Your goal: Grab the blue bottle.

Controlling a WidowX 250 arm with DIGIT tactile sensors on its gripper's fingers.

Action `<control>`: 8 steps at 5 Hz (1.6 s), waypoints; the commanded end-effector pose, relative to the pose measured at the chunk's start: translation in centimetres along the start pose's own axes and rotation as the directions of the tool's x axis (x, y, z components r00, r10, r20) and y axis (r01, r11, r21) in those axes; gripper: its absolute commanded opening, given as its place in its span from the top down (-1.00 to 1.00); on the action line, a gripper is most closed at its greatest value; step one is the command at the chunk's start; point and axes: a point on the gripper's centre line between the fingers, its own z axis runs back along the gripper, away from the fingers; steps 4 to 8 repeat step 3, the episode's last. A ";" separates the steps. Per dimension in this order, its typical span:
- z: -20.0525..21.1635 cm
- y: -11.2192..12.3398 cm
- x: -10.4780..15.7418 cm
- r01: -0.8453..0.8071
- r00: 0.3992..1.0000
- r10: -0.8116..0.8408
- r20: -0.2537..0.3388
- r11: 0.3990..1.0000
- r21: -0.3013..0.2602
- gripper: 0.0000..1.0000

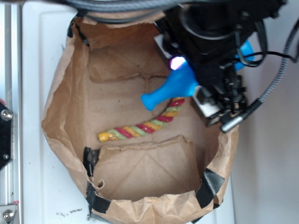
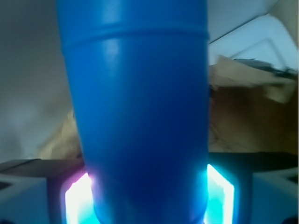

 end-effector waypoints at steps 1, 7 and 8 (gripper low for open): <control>7.4 -0.5 -3.2 0.147 0.985 -0.144 0.095 0.989 -0.021 1.00; 8.4 -0.5 -4.7 0.144 0.985 -0.149 0.083 0.987 0.068 1.00; 8.4 -0.5 -4.7 0.144 0.985 -0.149 0.083 0.987 0.068 1.00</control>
